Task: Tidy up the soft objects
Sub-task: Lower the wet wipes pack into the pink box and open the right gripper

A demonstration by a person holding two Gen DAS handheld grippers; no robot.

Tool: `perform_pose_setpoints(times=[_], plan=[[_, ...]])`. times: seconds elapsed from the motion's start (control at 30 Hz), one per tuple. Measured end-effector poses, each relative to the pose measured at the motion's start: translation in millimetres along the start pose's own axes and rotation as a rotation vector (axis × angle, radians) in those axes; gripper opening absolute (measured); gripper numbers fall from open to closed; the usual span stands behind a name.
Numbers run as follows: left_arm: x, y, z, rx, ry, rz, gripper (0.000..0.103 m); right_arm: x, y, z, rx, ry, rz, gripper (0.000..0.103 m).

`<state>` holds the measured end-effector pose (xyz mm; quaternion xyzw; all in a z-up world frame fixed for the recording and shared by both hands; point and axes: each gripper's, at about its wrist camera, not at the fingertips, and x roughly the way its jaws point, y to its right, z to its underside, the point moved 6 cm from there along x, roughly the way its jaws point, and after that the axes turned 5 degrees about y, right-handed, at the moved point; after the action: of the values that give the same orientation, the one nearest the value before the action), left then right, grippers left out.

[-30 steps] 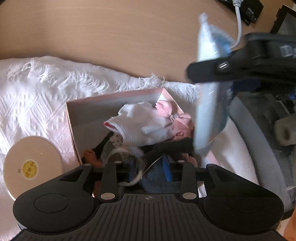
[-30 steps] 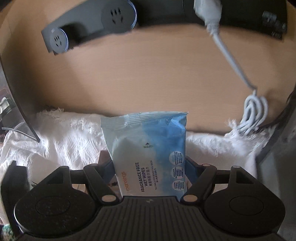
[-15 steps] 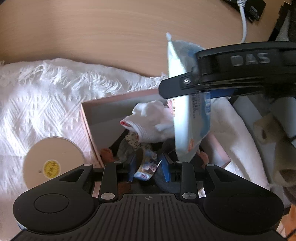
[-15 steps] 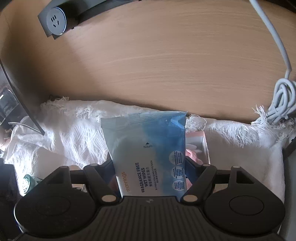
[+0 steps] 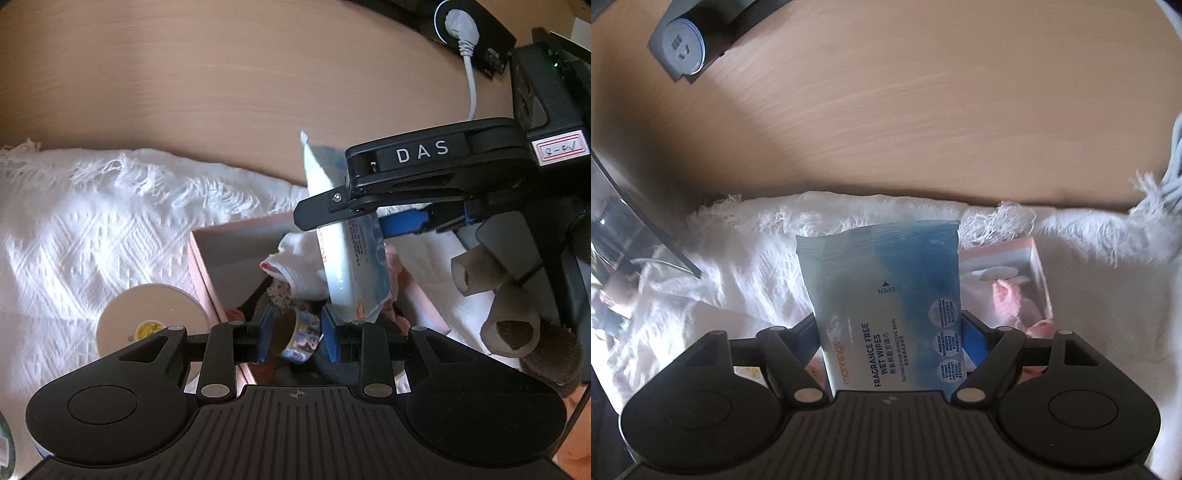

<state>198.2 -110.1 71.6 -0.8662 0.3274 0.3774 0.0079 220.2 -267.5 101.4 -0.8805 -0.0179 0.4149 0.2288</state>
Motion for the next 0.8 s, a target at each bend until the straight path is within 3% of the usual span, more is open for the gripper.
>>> perform_pose_setpoints(times=[0.27,0.37,0.53,0.67,0.8], plan=[[-7.3,5.0,2.3,0.022,0.005,-0.020,0.032,41.9,1.9,14.3,0.116,-0.147,-0.048,0.081],[-12.3,3.5,3.6,0.023,0.014,-0.016,0.032,28.1,-4.5,6.2,0.110,-0.055,-0.077,0.081],[-21.7,3.2,10.6,-0.009,0.041,-0.016,0.032,-12.8,3.0,4.9,0.057,0.099,0.023,0.081],[-28.8,4.4,28.7,-0.014,0.070,-0.035,0.032,-46.7,5.9,27.6,-0.025,0.207,0.078,0.081],[-42.1,1.0,63.1,0.010,0.084,-0.124,0.032,-69.2,-11.1,65.3,-0.215,0.317,0.127,0.081]])
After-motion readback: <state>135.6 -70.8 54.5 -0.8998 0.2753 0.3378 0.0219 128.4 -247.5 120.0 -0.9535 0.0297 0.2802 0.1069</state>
